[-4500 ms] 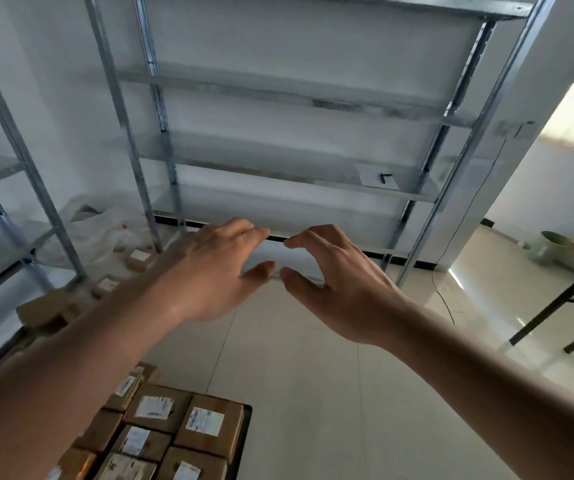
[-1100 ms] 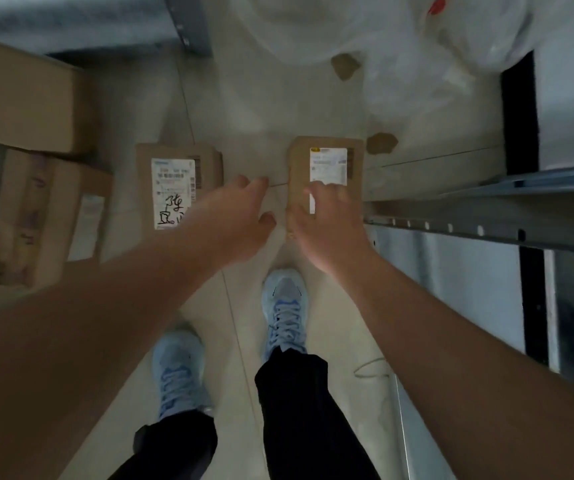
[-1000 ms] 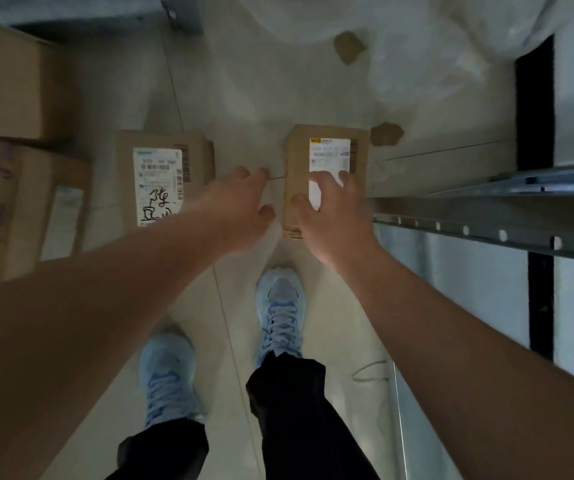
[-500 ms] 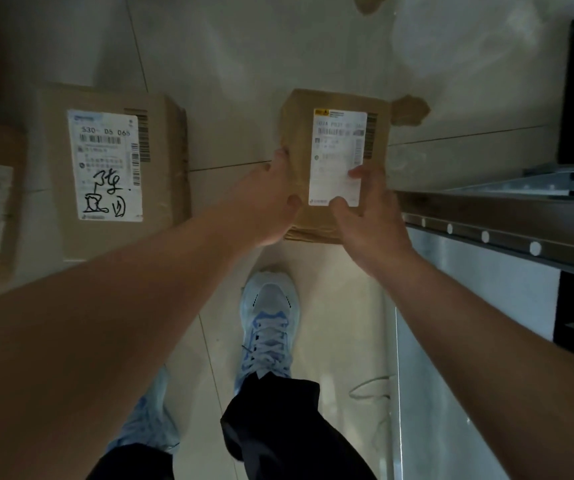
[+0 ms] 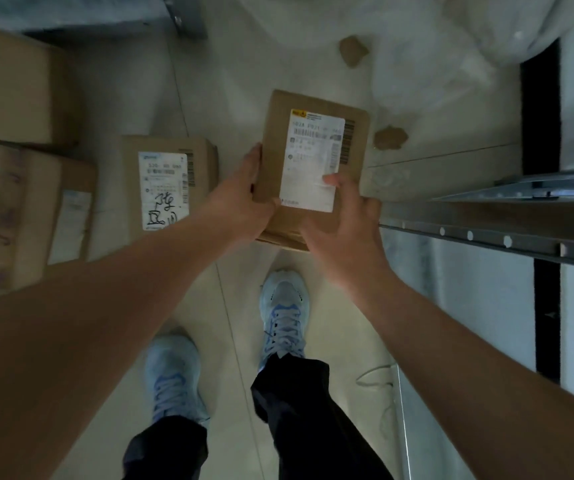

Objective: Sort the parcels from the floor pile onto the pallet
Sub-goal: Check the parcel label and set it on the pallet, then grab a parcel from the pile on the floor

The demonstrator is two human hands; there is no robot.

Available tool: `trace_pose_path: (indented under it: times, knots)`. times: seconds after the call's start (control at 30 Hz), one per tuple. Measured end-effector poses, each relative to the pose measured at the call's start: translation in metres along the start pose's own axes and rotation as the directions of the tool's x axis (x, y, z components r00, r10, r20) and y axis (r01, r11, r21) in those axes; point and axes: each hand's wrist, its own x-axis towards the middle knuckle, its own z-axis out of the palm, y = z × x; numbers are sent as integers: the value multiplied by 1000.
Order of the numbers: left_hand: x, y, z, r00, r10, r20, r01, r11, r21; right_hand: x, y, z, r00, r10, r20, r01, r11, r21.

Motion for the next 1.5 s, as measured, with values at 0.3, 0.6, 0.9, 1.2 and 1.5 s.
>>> trace_pose_path:
  times: [0.3,0.6,0.9,1.2,1.5]
  knots:
    - [-146,86,-117,984,149,-95,-141,986,89,-116,-116,-51,977,-203,-62,205,978,35]
    - [-331,195,-216,936,332,-119,-317,939,132,-256,-247,-146,900,-420,-114,424,906,13]
    - [-561,275,-281,761,625,-172,-539,757,369,-455,-351,-247,754,-614,-233,599,788,-140]
    - [-763,326,-291,521,812,-265,-720,584,374,-622,-402,-353,538,-790,-296,751,608,-257]
    - [-933,299,-247,334,855,-397,-696,508,507,-760,-377,-399,284,-935,-210,897,337,-287]
